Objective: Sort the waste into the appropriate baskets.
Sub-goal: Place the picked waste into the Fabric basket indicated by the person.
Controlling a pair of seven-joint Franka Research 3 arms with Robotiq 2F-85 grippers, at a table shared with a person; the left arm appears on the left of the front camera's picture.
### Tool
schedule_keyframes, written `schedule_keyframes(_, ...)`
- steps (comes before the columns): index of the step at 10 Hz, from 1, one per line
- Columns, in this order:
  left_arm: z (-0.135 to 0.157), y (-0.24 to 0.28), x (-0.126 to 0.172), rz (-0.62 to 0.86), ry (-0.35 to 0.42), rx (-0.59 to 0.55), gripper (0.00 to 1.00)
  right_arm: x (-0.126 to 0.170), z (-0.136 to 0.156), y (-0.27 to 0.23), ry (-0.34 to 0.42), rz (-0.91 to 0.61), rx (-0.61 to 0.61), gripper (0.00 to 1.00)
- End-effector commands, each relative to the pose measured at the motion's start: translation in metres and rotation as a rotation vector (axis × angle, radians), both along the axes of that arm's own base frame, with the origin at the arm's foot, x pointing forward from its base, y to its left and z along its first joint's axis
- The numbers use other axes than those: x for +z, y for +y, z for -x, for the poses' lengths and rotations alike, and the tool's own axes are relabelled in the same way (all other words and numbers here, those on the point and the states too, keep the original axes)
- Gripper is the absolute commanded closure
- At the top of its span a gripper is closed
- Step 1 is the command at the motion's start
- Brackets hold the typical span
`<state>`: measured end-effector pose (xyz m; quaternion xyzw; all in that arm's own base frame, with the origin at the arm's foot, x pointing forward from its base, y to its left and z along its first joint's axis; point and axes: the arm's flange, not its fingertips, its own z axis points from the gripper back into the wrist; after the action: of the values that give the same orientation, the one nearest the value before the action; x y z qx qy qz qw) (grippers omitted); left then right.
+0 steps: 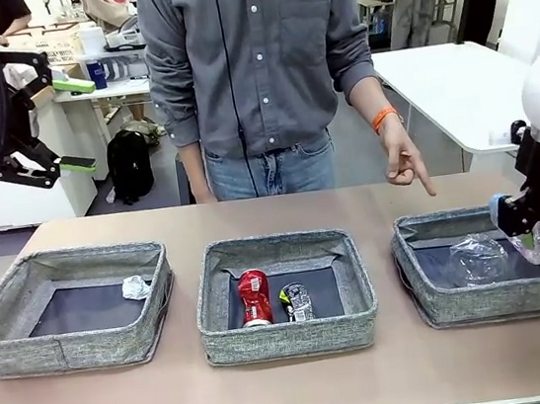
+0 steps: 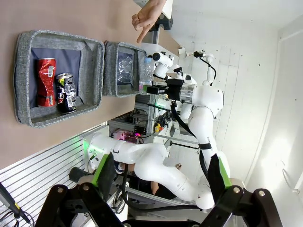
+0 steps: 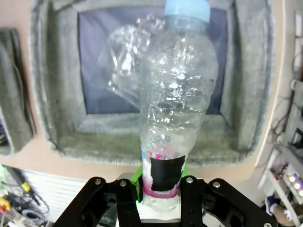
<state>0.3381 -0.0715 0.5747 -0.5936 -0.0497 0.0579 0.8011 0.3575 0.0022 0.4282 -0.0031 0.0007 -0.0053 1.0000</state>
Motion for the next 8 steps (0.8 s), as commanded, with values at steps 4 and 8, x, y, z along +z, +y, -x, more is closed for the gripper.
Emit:
schedule_keyframes(4, 0.0011, 0.0019, 0.0017, -0.009, 0.008, -0.006, 0.00, -0.0061, 0.0103, -0.0018, -0.064, -0.058, 0.032, 0.49)
schedule_keyframes(8, 0.0011, 0.0019, 0.0017, -0.009, 0.008, -0.006, 0.00, -0.0056, 0.0066, 0.0005, -0.081, -0.060, 0.015, 0.00)
